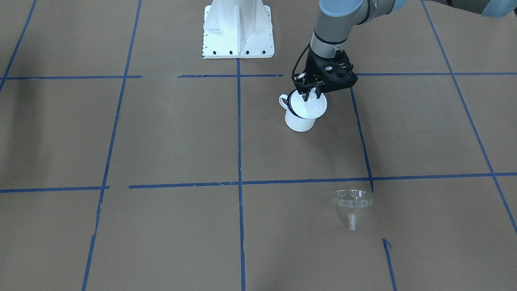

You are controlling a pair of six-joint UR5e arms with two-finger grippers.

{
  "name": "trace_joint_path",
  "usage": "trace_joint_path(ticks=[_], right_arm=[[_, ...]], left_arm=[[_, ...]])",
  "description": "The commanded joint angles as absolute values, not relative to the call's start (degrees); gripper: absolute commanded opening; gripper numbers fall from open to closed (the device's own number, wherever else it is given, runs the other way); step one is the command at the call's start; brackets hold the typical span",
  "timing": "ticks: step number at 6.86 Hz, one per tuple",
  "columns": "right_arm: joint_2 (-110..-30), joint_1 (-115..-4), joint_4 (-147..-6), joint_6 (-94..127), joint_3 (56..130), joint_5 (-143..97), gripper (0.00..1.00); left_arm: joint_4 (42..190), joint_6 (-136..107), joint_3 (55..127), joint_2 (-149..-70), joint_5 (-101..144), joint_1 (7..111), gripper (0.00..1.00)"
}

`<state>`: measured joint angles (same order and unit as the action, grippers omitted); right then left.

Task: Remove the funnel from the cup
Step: 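Lower the lid onto the mug opening and open the left gripper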

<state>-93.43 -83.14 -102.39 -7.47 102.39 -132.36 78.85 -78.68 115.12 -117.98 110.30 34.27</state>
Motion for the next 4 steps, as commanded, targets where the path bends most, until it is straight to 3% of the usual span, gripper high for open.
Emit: trace_joint_path(ticks=[1,4], right_arm=[[-93.43,-83.14,-102.39,-7.47,102.39,-132.36,1.00],[-93.43,-83.14,-102.39,-7.47,102.39,-132.36,1.00]], left_arm=[[78.84,-78.75,115.22,-117.95,110.48,34.10,0.99],[78.84,-78.75,115.49,-117.86,110.57,34.01,1.00]])
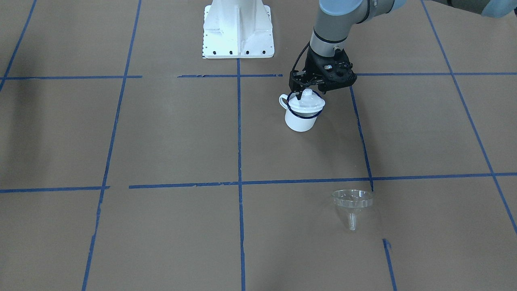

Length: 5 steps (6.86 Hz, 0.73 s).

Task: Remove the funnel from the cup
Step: 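Lower the lid onto the mug opening and open the left gripper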

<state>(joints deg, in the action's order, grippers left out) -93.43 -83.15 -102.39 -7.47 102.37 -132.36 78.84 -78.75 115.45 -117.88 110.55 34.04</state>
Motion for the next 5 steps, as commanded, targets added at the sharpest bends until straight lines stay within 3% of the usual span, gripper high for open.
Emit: trace_joint_path(ticks=[1,5], right_arm=[[-93.43,-83.14,-102.39,-7.47,102.39,-132.36,1.00],[-93.43,-83.14,-102.39,-7.47,102.39,-132.36,1.00]], left_arm=[[78.84,-78.75,115.58,-118.04,110.57,34.01,1.00],[83.99,-78.66,112.87,-120.14,110.30,34.01,1.00]])
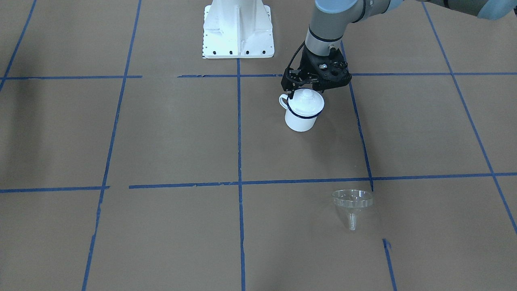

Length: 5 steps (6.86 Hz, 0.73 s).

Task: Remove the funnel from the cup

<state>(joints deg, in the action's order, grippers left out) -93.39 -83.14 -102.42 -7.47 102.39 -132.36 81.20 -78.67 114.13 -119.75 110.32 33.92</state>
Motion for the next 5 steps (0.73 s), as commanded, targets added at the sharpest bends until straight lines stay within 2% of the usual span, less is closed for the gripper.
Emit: trace_joint_path(ticks=[1,5], right_arm=[[-93.43,-83.14,-102.39,-7.47,102.39,-132.36,1.00],[-93.43,-83.14,-102.39,-7.47,102.39,-132.36,1.00]], left_arm=[[85.76,-78.66,111.11,-121.10,109.95,34.54,1.00],[90.09,-78.66,106.97,-121.11,107.14,34.72,1.00]])
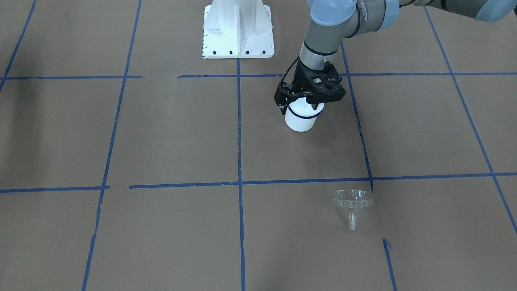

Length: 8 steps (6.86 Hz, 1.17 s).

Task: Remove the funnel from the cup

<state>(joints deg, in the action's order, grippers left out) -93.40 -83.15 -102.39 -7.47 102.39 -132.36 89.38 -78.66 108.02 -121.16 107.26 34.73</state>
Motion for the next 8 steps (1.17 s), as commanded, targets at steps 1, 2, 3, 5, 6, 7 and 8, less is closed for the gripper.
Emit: trace_joint_path(ticks=[1,2,3,5,6,7,8], right_arm=[[-93.34,-83.14,-102.39,-7.47,102.31,-132.36,1.00],[-93.43,-83.14,-102.39,-7.47,102.39,-132.36,1.00],[-93.34,-83.14,-102.39,-7.47,102.39,-132.36,1.00],[-93.34,-83.14,-102.39,-7.47,102.31,-132.36,1.00],[-93.43,-83.14,-102.39,-7.47,102.39,-132.36,1.00],[-93.34,-83.14,-102.39,-7.47,102.31,-132.36,1.00],[-93.34,-83.14,-102.39,-7.47,102.39,-132.36,1.00]], left_arm=[[90.09,-78.66,106.79,-120.94,107.14,34.37,1.00],[90.09,-78.75,106.79,-120.85,107.23,34.28,1.00],[90.09,-78.75,106.70,-120.85,107.23,34.19,1.00],[91.22,-78.75,105.22,-120.76,107.23,34.10,1.00],[92.01,-78.84,104.94,-120.59,107.31,34.10,1.00],[91.93,-78.84,104.94,-120.59,107.40,34.10,1.00],[91.93,-78.84,105.12,-120.76,107.49,34.10,1.00]])
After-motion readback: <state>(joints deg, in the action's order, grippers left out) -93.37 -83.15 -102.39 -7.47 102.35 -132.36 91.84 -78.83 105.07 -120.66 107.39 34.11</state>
